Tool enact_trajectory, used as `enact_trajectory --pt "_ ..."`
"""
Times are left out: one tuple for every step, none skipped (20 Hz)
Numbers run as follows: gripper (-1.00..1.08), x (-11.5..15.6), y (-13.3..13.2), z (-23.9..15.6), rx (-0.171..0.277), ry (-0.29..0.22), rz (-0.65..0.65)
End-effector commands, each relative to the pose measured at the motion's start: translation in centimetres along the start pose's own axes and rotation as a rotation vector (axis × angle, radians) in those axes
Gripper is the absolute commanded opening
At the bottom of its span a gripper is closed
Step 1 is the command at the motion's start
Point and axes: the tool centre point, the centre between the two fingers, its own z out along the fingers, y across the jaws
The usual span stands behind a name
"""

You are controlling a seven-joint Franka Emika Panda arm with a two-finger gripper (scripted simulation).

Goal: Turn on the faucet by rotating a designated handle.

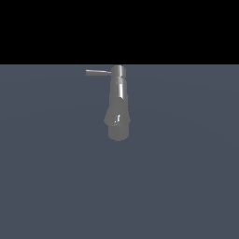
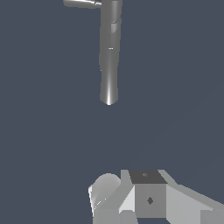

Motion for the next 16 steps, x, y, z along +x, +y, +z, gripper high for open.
enact_trajectory --pt "-1.0 0.0 0.0 0.0 0.0 0.0 0.0" --pt "-1.0 0.0 0.0 0.0 0.0 -0.001 0.0" --pt "-1.0 0.0 0.0 0.1 -0.001 -0.004 0.0" --pt "-1.0 0.0 0.1 0.1 -0.002 -0.009 -0.001" --pt "-1.0 0.0 0.1 0.3 -0.003 -0.015 -0.001" --pt "-1.0 0.0 0.2 0.4 -0.004 -0.023 -0.001" --pt "-1.0 0.0 0.3 0.5 -0.006 -0.03 -0.001" --pt "-1.0 0.1 0.4 0.5 -0.007 -0.034 0.0" --pt "-1.0 0.2 0.5 0.6 -0.008 -0.037 0.001" --pt "-1.0 0.2 0.6 0.6 -0.009 -0.037 0.003" --pt "-1.0 0.3 0.6 0.5 -0.009 -0.035 0.005" --pt "-1.0 0.5 0.7 0.4 -0.009 -0.031 0.008" --pt "-1.0 0.6 0.7 0.3 -0.008 -0.025 0.012" --pt "-1.0 0.8 0.7 0.1 -0.006 -0.017 0.016" --pt "-1.0 0.9 0.8 -0.1 -0.004 -0.008 0.022" --pt "-1.0 1.1 0.8 -0.3 -0.002 0.0 0.027"
